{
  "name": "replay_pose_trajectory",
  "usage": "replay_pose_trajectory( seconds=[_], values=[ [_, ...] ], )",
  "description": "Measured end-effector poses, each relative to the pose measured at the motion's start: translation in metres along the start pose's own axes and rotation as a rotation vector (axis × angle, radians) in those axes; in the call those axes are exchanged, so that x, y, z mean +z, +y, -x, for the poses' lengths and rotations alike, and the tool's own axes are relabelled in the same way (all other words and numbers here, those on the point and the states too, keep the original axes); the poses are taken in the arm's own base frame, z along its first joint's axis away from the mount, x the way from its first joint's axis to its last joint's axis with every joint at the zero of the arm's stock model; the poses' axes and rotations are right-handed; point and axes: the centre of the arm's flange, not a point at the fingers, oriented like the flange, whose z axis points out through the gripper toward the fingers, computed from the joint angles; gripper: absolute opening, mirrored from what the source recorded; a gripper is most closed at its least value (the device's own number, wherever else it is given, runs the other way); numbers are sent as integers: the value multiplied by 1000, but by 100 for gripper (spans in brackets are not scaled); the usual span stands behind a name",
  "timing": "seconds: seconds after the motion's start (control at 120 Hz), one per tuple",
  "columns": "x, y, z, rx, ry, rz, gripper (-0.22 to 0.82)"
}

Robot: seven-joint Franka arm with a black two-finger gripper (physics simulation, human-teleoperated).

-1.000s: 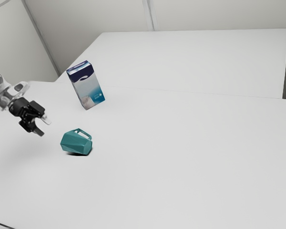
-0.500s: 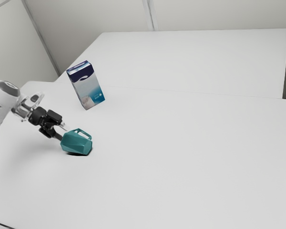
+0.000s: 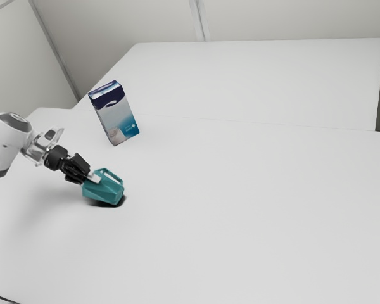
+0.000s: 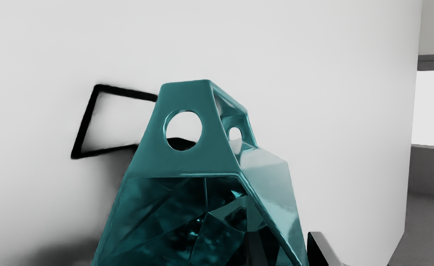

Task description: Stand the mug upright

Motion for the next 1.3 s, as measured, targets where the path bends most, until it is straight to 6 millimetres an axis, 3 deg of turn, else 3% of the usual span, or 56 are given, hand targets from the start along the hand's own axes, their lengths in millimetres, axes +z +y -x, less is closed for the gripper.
replay_pose_trajectory(
  seconds=[0.167,0.358,0.558,0.775,1.017,1.133,1.3],
  values=[
    [1,13,2,27,-13,23,-12],
    [-1,32,6,57,-12,36,-16],
    [9,108,-13,165,-83,-57,-17],
    [28,200,-32,298,-245,-401,-18],
    [73,262,-58,393,-316,-727,-18],
    [90,264,-67,380,-295,-789,-18],
    [106,236,-76,305,-259,-821,-18]
  ],
)
